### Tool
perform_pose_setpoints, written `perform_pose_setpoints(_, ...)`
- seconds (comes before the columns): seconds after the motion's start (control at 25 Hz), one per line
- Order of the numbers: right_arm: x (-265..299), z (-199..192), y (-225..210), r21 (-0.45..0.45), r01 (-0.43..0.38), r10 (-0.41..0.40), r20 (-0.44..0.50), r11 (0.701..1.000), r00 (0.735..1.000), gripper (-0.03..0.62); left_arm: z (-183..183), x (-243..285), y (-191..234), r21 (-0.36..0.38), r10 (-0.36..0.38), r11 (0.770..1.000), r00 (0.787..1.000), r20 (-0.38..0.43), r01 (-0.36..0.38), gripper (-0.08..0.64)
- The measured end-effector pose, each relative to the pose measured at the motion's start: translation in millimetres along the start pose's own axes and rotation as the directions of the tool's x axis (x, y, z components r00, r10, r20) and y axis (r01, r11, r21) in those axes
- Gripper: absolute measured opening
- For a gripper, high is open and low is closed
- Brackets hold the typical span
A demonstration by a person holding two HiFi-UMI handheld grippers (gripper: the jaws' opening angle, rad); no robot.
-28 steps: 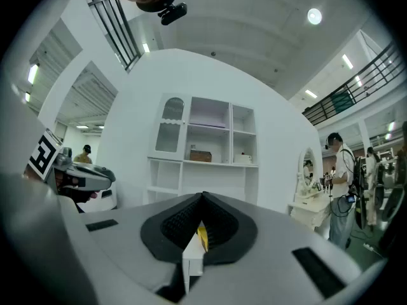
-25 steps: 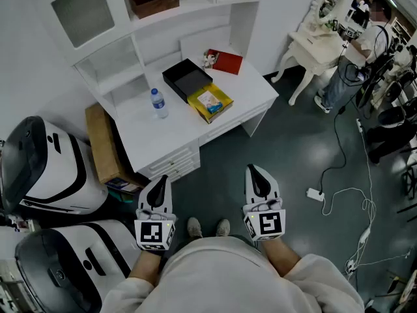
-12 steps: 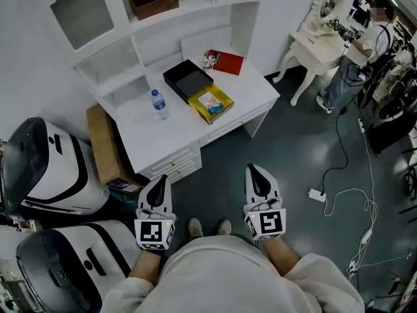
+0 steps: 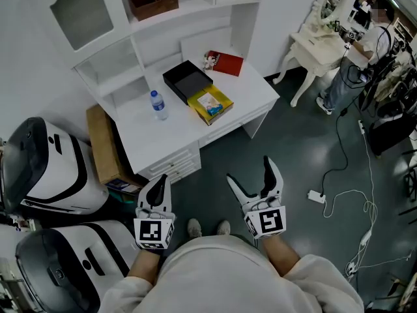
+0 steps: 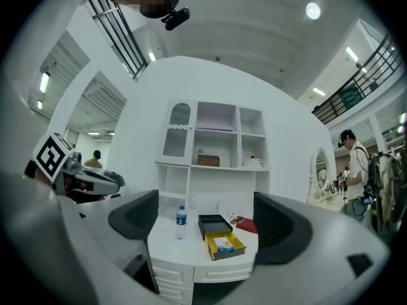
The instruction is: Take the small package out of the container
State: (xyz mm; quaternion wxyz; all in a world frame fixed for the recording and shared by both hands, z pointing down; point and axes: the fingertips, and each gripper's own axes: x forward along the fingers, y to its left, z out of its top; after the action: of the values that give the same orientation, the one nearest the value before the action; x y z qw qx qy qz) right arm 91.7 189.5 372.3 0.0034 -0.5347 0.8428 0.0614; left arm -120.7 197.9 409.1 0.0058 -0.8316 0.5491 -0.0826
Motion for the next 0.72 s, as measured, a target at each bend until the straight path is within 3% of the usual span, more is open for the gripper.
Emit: perform_pose_setpoints(0.72, -18.3, -8.6, -37.1, -0.002, -0.069, 0.069, 0.017, 0.998, 0.997, 0.437, -8.6, 8.8, -46.1, 0.006, 0.066, 0.998, 0.997, -0.031, -0.065, 0.008)
